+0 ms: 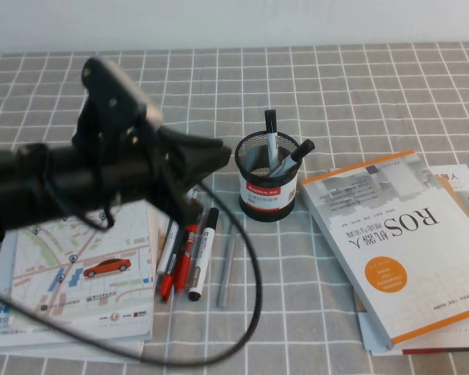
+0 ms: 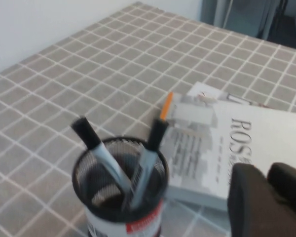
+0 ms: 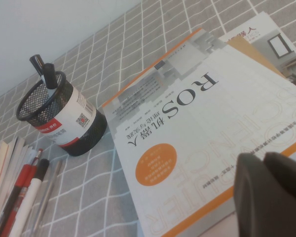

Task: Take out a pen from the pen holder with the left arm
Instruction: 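Take a marker out of the pen holder and lay it on the table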

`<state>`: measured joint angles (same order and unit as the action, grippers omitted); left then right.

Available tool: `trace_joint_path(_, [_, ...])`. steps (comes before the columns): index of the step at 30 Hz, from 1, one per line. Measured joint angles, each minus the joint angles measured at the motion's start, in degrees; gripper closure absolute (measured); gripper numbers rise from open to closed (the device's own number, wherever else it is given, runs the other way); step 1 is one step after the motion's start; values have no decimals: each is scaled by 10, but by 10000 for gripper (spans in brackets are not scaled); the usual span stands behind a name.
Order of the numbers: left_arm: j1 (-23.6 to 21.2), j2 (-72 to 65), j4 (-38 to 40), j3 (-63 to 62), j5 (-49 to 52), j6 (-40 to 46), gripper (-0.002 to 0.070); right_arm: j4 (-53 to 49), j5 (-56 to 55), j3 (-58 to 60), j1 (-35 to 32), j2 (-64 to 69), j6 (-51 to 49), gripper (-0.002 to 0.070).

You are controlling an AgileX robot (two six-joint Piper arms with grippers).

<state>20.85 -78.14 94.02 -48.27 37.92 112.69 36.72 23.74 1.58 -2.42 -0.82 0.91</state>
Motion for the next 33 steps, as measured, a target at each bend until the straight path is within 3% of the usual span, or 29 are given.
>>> trace_joint_path(7, [1,-92,23,-121,49,-7,336,0,0,0,0,0,0,689])
trace_joint_path(10, [14,-130,18,-178,55,-6,282,0,0,0,0,0,0,689])
trace_joint_path(20, [69,-264,-61,-309,38,-10,263,0,0,0,0,0,0,689])
trace_joint_path(33, [75,-319,-120,-327,3,-29,263,0,0,0,0,0,0,689])
